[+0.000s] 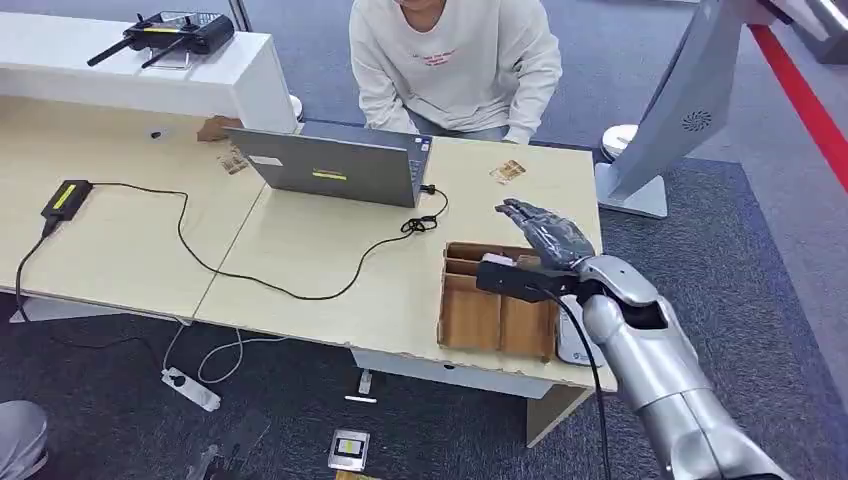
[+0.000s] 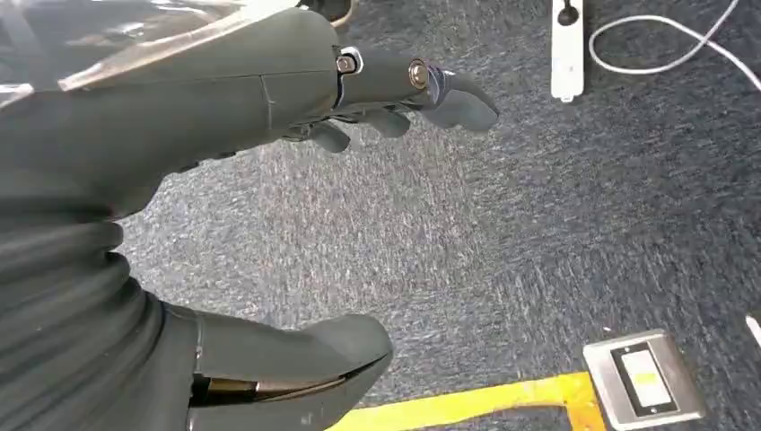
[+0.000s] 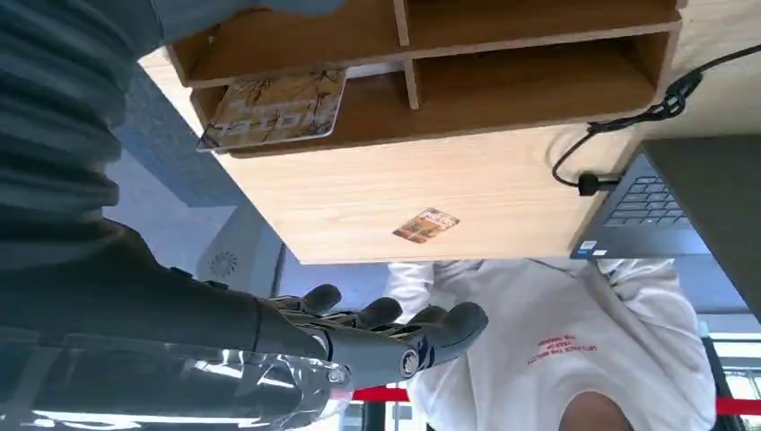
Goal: Pass the card to the sensor for recognition and then transmit it.
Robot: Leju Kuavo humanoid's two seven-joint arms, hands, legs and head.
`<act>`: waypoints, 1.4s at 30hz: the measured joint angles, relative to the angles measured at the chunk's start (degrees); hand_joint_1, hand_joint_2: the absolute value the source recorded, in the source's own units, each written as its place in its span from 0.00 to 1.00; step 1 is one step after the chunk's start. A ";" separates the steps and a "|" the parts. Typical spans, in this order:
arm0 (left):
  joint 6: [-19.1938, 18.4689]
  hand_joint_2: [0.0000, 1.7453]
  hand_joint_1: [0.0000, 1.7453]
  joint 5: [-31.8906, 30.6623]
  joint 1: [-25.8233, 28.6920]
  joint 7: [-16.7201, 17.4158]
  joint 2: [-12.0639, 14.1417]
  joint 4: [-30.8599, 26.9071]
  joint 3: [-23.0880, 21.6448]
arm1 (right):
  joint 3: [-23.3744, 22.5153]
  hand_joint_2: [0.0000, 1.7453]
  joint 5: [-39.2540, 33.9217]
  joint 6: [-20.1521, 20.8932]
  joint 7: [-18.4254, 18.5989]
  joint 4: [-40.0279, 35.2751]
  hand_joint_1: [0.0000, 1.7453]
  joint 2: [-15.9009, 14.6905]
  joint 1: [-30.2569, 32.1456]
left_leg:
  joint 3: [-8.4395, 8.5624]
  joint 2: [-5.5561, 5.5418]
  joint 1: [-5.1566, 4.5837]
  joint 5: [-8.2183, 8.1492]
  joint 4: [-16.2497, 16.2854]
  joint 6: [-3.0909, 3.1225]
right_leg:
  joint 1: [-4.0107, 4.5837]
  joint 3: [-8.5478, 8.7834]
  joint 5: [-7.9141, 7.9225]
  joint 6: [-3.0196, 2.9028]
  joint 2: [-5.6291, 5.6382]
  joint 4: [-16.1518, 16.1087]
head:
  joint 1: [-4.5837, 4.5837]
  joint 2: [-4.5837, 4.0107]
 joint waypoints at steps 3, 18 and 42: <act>0.28 1.00 0.00 -0.74 0.08 2.06 0.04 -0.37 0.02 | 0.20 1.00 -0.20 -1.26 -0.68 1.42 0.00 0.11 -0.16 | 0.00 0.01 -0.01 0.00 0.00 0.00 | -0.01 0.00 0.00 0.00 0.00 -0.01 | -0.02 0.00; 2.64 1.00 0.00 -3.82 0.69 4.51 -1.40 -1.07 1.51 | 0.39 1.00 0.17 -1.38 0.24 4.35 0.00 -1.53 -0.20 | 0.01 0.01 -0.01 0.00 0.01 0.00 | -0.01 -0.03 0.00 0.00 0.01 -0.02 | -0.02 0.00; 1.77 1.00 0.00 -7.21 1.56 3.32 -3.02 -2.10 5.75 | 0.39 1.00 -0.35 -3.39 0.98 7.76 0.00 -2.82 -0.29 | -0.01 0.01 -0.01 -0.01 0.01 0.01 | -0.01 -0.04 0.00 0.00 0.01 -0.02 | -0.02 0.00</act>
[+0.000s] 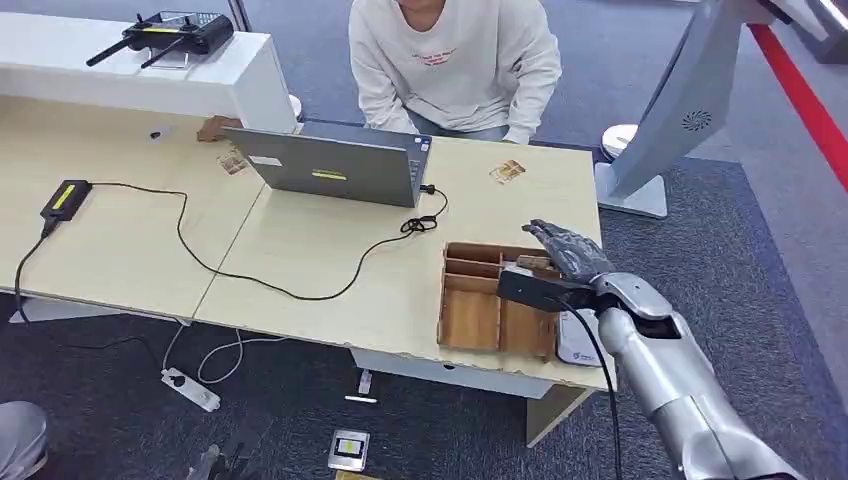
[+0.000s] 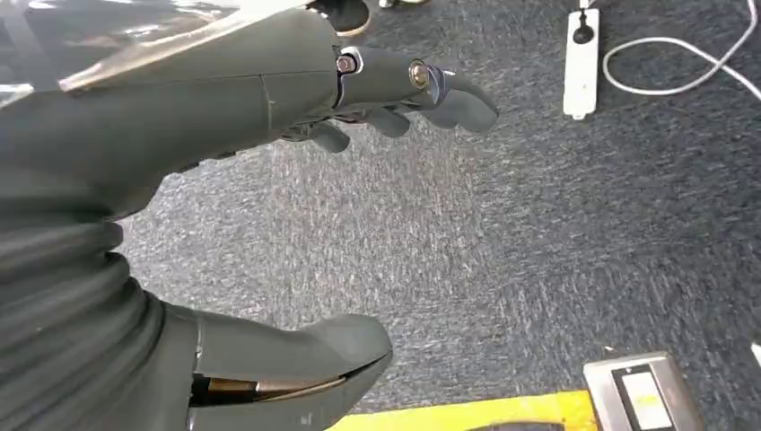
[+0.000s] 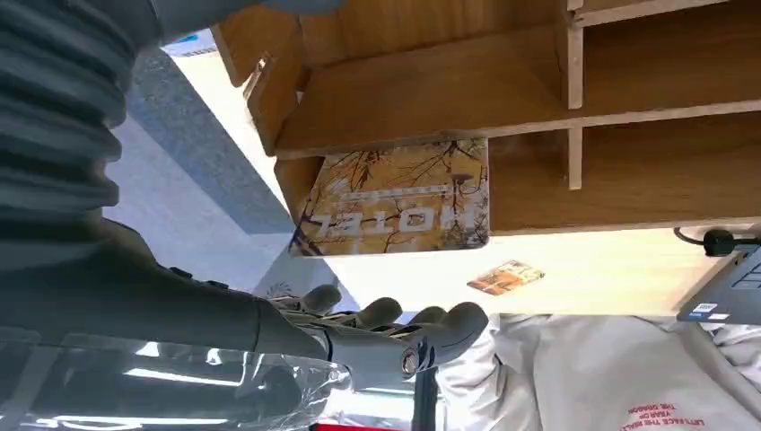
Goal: Pass the card to the sensor for recognition and then transmit it.
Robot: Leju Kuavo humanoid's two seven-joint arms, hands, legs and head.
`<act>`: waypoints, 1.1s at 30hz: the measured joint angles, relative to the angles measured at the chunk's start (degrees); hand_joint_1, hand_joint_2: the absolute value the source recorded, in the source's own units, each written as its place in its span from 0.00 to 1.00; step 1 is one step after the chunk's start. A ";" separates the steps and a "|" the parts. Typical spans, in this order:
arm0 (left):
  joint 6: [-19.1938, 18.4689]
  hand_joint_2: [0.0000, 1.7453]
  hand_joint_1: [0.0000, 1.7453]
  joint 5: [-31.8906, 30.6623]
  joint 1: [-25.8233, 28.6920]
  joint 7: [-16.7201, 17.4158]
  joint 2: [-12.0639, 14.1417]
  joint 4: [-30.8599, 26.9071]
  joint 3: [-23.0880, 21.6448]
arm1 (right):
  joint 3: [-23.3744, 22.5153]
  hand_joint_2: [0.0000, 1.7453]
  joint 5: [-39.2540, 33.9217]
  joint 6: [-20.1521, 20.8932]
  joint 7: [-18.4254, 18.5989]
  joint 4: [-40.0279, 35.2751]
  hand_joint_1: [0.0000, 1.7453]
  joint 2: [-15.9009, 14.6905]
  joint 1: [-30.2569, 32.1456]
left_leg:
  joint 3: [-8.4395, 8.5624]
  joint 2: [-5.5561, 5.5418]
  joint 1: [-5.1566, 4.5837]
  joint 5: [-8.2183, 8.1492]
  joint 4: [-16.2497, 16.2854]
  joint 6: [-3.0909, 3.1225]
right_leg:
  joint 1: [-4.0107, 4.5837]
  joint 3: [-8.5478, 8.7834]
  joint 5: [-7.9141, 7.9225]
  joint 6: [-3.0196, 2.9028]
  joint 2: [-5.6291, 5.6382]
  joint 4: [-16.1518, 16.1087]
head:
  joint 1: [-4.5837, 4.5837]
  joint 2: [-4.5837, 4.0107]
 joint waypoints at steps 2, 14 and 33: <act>0.00 1.00 0.00 -0.48 0.00 -0.11 -0.20 0.00 0.22 | 0.00 1.00 -0.11 -0.28 -0.07 0.22 0.00 0.02 0.00 | 0.00 0.00 0.00 0.00 0.00 0.00 | 0.00 0.00 0.00 0.00 0.00 0.00 | 0.02 0.00; -0.59 1.00 0.00 -1.90 0.51 -1.36 -0.79 -0.70 1.64 | 0.00 1.00 -0.31 -1.94 -0.09 0.70 0.00 0.07 0.01 | 0.00 0.00 0.00 0.00 0.00 0.00 | 0.00 0.00 0.00 0.00 0.00 0.00 | 0.00 0.00; -0.57 1.00 0.00 -3.23 0.39 -0.98 -1.27 -0.46 3.04 | 0.00 1.00 -0.07 -1.77 0.18 0.28 0.00 0.48 -0.15 | 0.00 0.00 0.00 0.00 0.00 0.00 | 0.00 0.01 0.00 0.00 0.00 0.01 | 0.02 0.00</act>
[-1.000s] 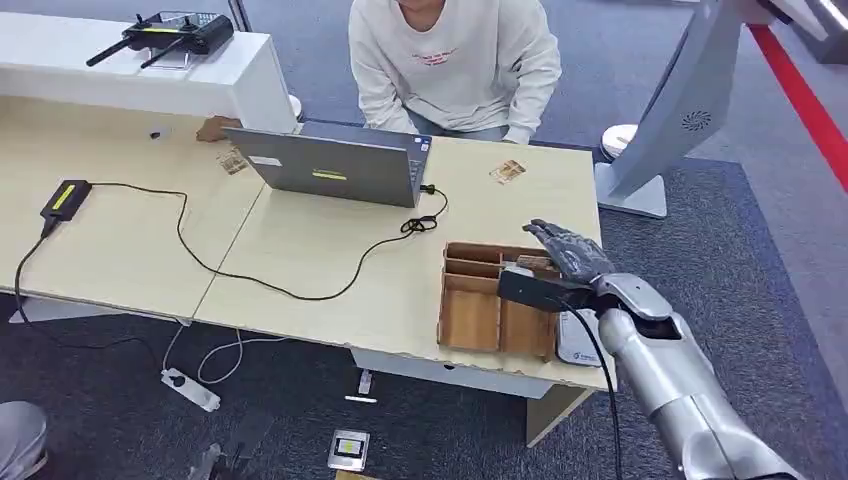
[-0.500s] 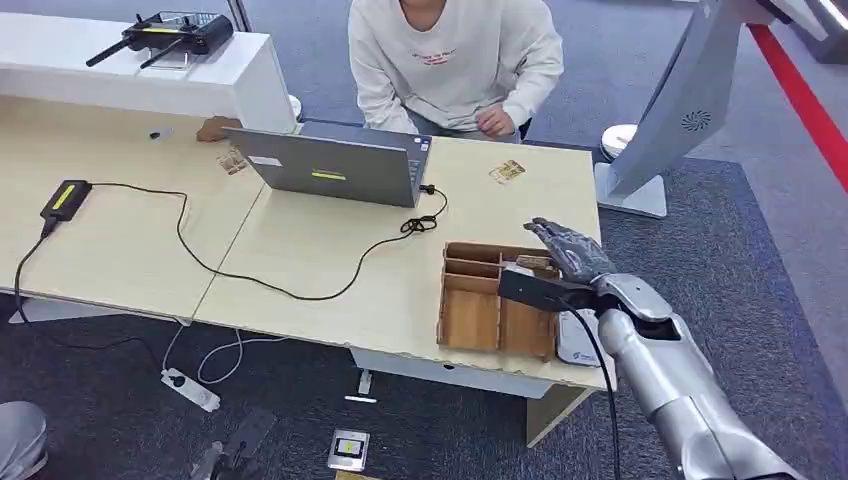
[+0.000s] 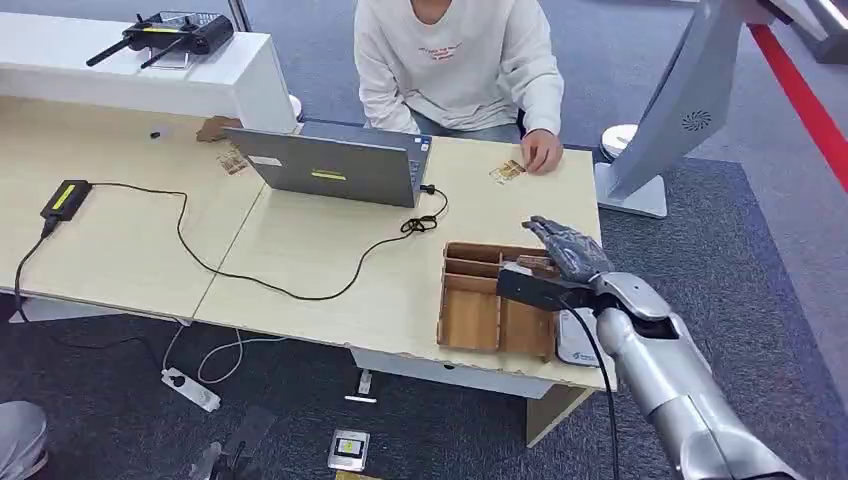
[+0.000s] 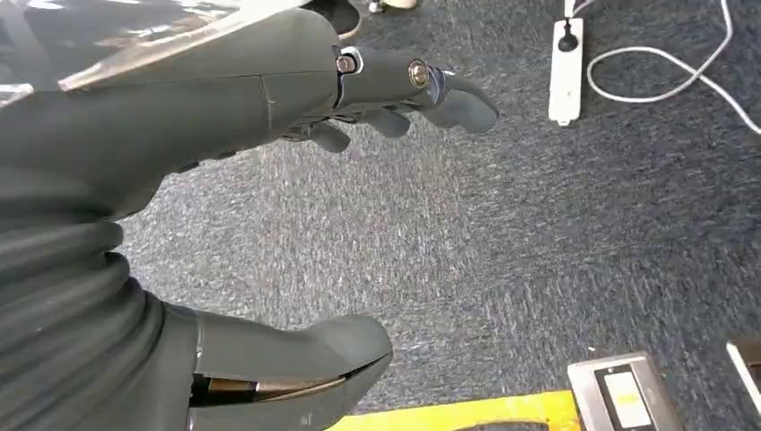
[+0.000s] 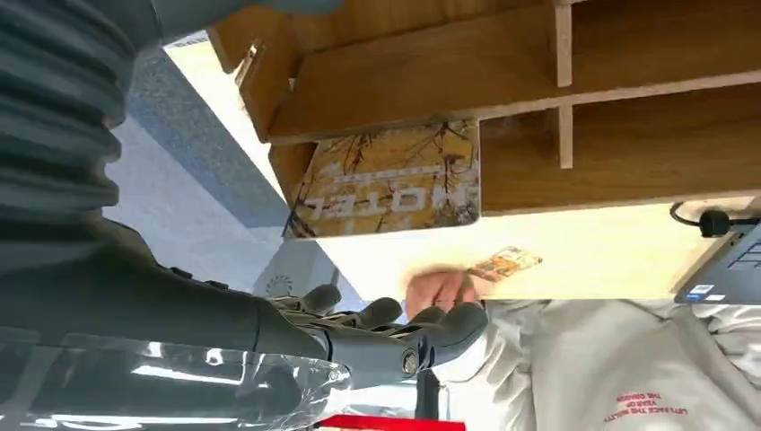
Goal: Pass the card to the sensor for recognition and then transmit it.
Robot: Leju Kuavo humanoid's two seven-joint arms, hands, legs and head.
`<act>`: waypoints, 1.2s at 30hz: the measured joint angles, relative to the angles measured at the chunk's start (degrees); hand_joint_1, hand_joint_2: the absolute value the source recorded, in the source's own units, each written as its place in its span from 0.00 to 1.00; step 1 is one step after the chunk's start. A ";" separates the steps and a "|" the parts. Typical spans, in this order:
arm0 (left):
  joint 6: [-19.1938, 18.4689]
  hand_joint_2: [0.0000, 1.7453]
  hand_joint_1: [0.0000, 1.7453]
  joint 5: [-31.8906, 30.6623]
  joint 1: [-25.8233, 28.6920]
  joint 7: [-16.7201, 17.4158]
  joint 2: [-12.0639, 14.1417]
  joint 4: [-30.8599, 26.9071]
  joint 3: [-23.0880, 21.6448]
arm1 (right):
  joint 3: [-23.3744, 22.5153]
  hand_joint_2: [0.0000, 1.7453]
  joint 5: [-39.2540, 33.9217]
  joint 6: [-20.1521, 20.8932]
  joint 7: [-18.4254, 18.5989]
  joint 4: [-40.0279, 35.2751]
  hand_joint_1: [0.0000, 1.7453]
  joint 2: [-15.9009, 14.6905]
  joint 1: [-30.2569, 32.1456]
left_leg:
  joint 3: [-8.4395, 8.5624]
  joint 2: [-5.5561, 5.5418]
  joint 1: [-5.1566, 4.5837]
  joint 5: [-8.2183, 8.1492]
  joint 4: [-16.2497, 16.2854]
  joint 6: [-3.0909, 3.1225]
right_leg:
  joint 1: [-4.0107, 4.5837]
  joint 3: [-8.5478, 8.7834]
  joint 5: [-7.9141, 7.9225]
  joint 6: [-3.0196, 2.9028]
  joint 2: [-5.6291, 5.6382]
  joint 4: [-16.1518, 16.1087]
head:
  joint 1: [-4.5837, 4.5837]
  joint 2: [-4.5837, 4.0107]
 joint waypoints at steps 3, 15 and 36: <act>-0.04 1.00 0.00 -0.24 -0.02 -0.22 -0.15 0.15 0.37 | 0.00 1.00 0.09 -0.07 0.00 -0.18 0.00 0.13 -0.24 | 0.00 0.00 0.00 0.00 0.00 0.00 | 0.00 0.00 0.00 0.00 0.00 0.00 | 0.00 0.00; -0.31 1.00 0.00 -0.94 -0.09 -0.96 -0.48 0.81 1.33 | -0.20 1.00 0.61 0.44 -0.09 -0.63 0.00 0.22 -0.75 | 0.00 0.00 0.00 0.00 0.00 0.00 | 0.00 0.00 0.00 0.00 0.00 0.00 | -0.02 0.00; -0.39 1.00 0.00 -1.25 -0.34 -1.25 -1.27 2.08 2.80 | -0.22 1.00 0.05 1.61 -0.65 -0.94 1.00 0.22 -1.07 | 0.00 0.01 0.00 0.00 0.00 0.00 | 0.00 -0.01 0.00 0.00 0.00 0.00 | -0.02 0.00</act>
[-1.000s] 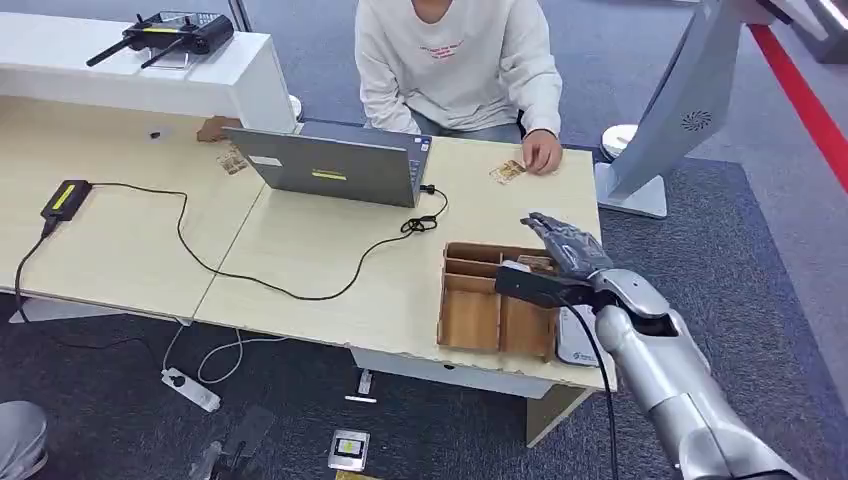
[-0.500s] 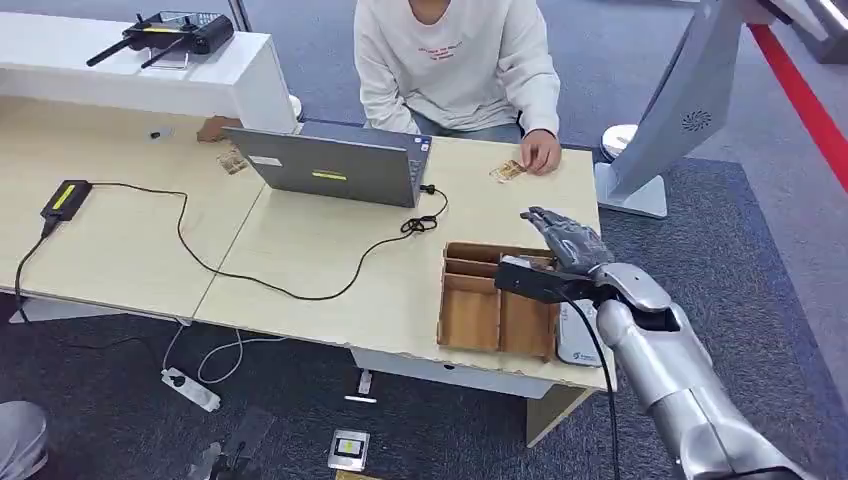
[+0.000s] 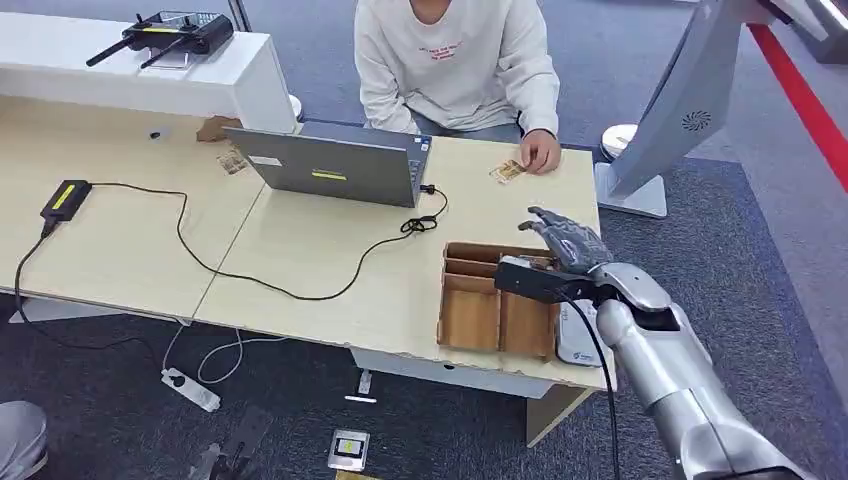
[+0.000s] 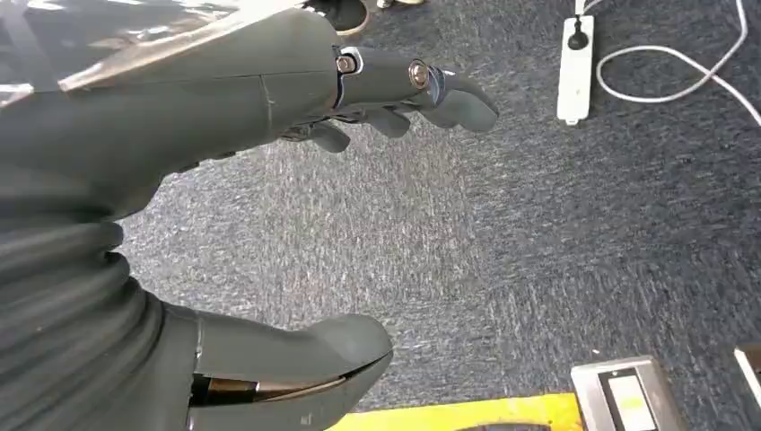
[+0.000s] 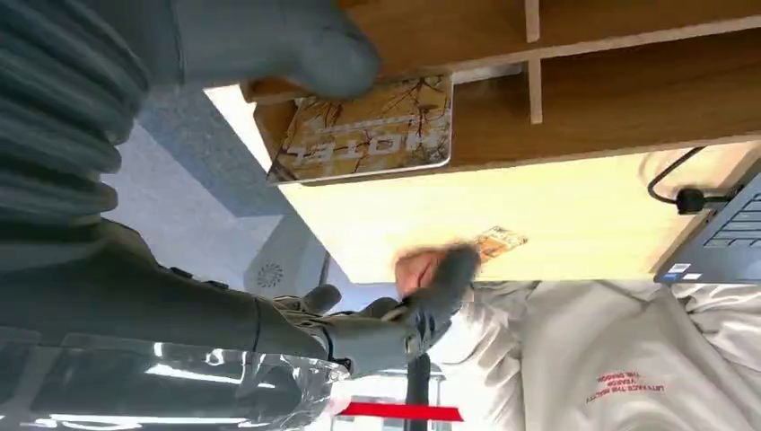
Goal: Pass the card to the sensor for recognition and then transmit it.
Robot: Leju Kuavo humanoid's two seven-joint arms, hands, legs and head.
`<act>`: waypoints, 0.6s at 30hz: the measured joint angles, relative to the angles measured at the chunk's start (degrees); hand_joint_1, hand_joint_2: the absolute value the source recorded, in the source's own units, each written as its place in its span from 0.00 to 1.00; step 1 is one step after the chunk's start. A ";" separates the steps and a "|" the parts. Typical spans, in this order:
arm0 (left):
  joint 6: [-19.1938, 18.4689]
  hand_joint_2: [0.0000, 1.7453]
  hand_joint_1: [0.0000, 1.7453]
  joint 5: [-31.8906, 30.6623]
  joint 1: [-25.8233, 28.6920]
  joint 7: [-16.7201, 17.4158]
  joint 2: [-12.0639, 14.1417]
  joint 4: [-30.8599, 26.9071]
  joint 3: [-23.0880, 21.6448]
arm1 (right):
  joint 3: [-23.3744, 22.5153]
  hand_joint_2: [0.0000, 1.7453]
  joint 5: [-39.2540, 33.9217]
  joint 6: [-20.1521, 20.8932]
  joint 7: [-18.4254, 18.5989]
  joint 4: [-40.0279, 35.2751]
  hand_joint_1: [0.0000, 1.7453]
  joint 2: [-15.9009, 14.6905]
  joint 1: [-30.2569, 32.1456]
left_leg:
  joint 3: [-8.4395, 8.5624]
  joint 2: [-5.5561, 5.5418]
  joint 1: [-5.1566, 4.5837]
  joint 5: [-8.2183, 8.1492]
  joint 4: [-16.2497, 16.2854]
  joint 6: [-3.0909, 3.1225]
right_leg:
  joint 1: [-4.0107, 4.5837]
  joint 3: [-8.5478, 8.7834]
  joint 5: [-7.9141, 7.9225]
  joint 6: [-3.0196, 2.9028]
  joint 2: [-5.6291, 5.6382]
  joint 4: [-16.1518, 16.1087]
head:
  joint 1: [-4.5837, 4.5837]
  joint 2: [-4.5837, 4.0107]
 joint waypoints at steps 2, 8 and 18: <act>0.00 1.00 0.00 -0.22 -0.01 -0.33 -0.02 0.11 0.20 | 0.00 1.00 -0.39 0.42 -0.02 0.00 1.00 -0.02 0.01 | 0.00 0.00 0.00 0.00 0.00 0.00 | 0.00 0.00 0.00 0.00 0.00 0.00 | 0.00 0.00; -0.13 1.00 0.00 -0.90 -0.04 -0.83 -0.24 0.41 1.03 | -0.07 1.00 -1.34 0.97 -0.07 0.00 1.00 -0.09 -0.02 | 0.00 0.00 0.00 0.00 0.00 0.00 | 0.00 0.00 0.00 0.00 0.00 0.00 | 0.02 0.00; -0.11 1.00 0.00 -2.56 -0.03 -0.83 -0.55 0.41 1.75 | -0.18 1.00 -1.66 1.19 0.52 -0.02 1.00 -0.20 0.06 | 0.00 0.00 0.00 0.00 0.00 0.00 | 0.00 -0.01 0.00 0.00 0.00 0.00 | 0.00 0.00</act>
